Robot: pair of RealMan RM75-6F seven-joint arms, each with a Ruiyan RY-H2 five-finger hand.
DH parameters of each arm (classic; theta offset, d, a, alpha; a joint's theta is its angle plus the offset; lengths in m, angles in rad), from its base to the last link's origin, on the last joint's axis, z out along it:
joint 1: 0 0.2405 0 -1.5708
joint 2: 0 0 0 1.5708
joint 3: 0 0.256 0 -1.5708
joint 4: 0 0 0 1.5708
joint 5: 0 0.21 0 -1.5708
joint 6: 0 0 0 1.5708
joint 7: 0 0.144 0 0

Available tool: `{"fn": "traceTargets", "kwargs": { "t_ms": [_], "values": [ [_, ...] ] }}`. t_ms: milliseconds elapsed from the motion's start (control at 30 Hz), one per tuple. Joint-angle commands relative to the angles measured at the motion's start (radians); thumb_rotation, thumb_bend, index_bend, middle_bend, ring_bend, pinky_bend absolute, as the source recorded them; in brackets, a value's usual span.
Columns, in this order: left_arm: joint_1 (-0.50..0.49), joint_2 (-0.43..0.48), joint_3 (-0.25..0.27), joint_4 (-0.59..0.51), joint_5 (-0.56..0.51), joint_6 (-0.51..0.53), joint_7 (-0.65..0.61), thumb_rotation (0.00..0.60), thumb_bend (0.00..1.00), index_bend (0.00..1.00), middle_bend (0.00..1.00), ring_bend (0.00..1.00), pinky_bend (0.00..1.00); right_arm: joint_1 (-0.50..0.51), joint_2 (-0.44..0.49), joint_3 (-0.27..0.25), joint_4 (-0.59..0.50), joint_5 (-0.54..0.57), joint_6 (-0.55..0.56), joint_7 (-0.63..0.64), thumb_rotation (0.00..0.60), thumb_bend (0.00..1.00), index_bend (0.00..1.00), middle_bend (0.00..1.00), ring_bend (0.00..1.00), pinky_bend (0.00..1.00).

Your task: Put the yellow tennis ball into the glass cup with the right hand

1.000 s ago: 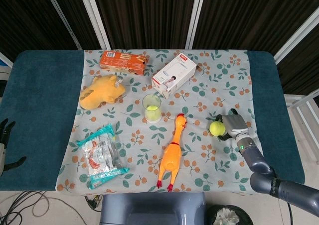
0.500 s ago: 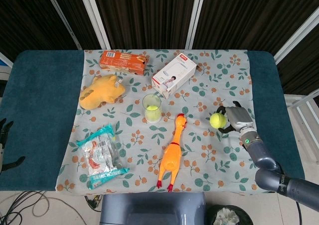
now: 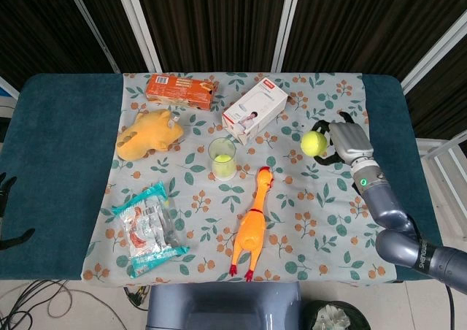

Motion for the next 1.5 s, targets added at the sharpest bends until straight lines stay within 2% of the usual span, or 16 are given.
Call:
{"fn": "traceTargets", "kwargs": {
  "t_ms": [33, 200, 533, 800, 1033, 1200, 1300, 1500],
  "values": [
    [0.001, 0.002, 0.000, -0.001, 0.001, 0.000, -0.003, 0.600, 0.08, 0.09, 0.00, 0.00, 0.04, 0.078, 0.012, 0.032, -0.024, 0.087, -0.001, -0.057, 0.600, 0.50, 0.70, 0.47, 0.50, 0.00],
    [0.001, 0.003, -0.001, 0.001, -0.003, -0.001, -0.009, 0.600, 0.08, 0.09, 0.00, 0.00, 0.04, 0.181, -0.025, 0.041, -0.017, 0.197, 0.005, -0.125, 0.600, 0.50, 0.69, 0.47, 0.50, 0.01],
    [-0.002, 0.004, -0.005, 0.005, -0.013, -0.009, -0.014, 0.600, 0.08, 0.09, 0.00, 0.00, 0.04, 0.314, -0.153, 0.050, 0.028, 0.302, 0.025, -0.164, 0.600, 0.50, 0.70, 0.47, 0.50, 0.01],
    [-0.005, 0.006, -0.003, 0.005, -0.018, -0.019, -0.017, 0.600, 0.08, 0.09, 0.00, 0.00, 0.04, 0.356, -0.224, 0.054, 0.045, 0.323, 0.022, -0.139, 0.600, 0.50, 0.70, 0.47, 0.50, 0.01],
    [-0.002, 0.012, -0.009, 0.008, -0.027, -0.014, -0.032, 0.600, 0.08, 0.09, 0.00, 0.00, 0.04, 0.363, -0.249, 0.051, 0.055, 0.305, 0.018, -0.112, 0.600, 0.50, 0.70, 0.47, 0.50, 0.01],
    [-0.001, 0.013, -0.009, 0.008, -0.026, -0.013, -0.032, 0.600, 0.08, 0.09, 0.00, 0.00, 0.04, 0.367, -0.258, 0.048, 0.065, 0.295, 0.015, -0.097, 0.600, 0.50, 0.68, 0.44, 0.45, 0.01],
    [-0.001, 0.013, -0.008, 0.007, -0.024, -0.013, -0.033, 0.600, 0.08, 0.09, 0.00, 0.00, 0.04, 0.369, -0.256, 0.042, 0.065, 0.301, -0.008, -0.089, 0.600, 0.50, 0.60, 0.35, 0.41, 0.01],
    [-0.001, 0.013, -0.010, 0.009, -0.028, -0.013, -0.036, 0.600, 0.08, 0.09, 0.00, 0.00, 0.04, 0.382, -0.237, 0.022, 0.060, 0.323, -0.053, -0.089, 0.600, 0.50, 0.35, 0.21, 0.30, 0.01]
  ]
}}
